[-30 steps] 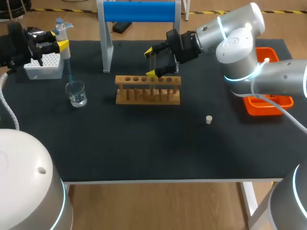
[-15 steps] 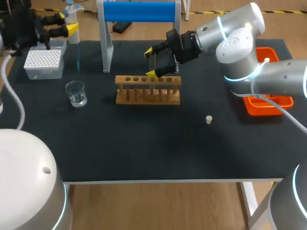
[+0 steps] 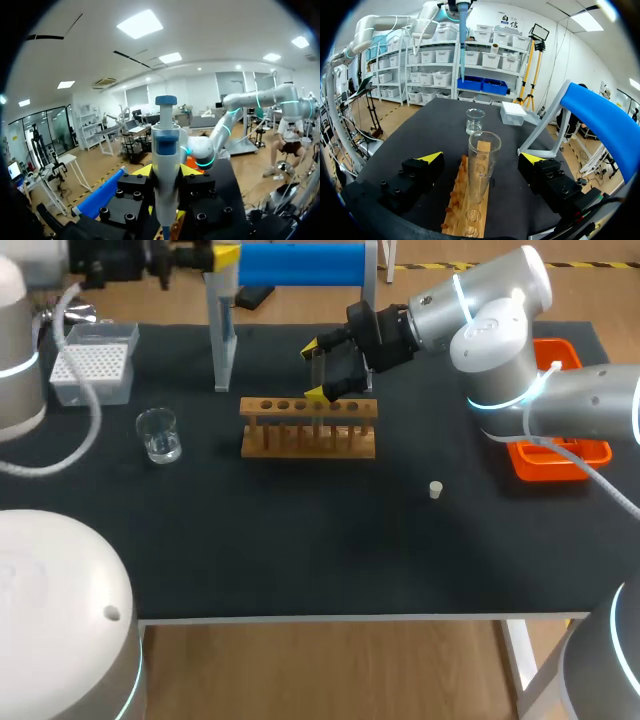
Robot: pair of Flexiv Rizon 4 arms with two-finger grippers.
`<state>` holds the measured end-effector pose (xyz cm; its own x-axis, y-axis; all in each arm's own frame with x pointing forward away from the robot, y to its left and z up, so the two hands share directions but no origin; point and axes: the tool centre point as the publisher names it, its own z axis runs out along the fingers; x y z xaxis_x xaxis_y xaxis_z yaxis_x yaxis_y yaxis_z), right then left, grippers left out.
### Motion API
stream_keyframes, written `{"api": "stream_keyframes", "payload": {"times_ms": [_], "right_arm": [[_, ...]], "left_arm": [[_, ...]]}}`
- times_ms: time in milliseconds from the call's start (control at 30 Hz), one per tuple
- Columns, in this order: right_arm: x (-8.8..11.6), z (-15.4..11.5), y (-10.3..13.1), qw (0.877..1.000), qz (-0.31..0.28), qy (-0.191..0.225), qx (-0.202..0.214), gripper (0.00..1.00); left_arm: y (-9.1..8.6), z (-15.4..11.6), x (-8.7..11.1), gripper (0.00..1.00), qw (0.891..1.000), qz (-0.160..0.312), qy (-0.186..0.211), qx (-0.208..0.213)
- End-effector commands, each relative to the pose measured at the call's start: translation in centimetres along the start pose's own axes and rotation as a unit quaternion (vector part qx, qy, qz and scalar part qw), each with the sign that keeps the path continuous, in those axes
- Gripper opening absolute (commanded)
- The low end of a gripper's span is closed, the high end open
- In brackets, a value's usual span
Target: Invert the test tube, pick up the pipette, mount the tip to pipette, aspirate from beaker and dispense into the tube, eject the tip, return the pipette, and cap with the stopper.
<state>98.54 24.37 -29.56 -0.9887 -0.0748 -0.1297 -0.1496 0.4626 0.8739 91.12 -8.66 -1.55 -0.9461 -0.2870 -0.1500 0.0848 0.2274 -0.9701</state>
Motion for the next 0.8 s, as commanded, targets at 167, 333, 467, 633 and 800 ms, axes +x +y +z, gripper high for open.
{"api": "stream_keyframes", "payload": {"times_ms": [167,333,467,633,800], "right_arm": [[0.0,-0.1,0.0,1.0,0.0,0.0,0.001,1.0],[0.0,-0.1,0.0,1.0,0.0,0.0,0.001,1.0],[0.0,-0.1,0.0,1.0,0.0,0.0,0.001,1.0],[0.0,-0.1,0.0,1.0,0.0,0.0,0.001,1.0],[0.0,-0.1,0.0,1.0,0.0,0.0,0.001,1.0]], "left_arm": [[-2.1,5.2,1.0,0.0,0.999,-0.001,0.036,0.019],[-2.8,7.0,1.6,0.0,0.998,-0.005,0.051,0.026],[-2.9,7.3,1.8,0.0,0.998,-0.006,0.053,0.025],[-2.9,7.3,1.8,0.0,0.998,-0.006,0.053,0.025],[-2.9,7.3,1.8,0.0,0.998,-0.006,0.053,0.025]]}}
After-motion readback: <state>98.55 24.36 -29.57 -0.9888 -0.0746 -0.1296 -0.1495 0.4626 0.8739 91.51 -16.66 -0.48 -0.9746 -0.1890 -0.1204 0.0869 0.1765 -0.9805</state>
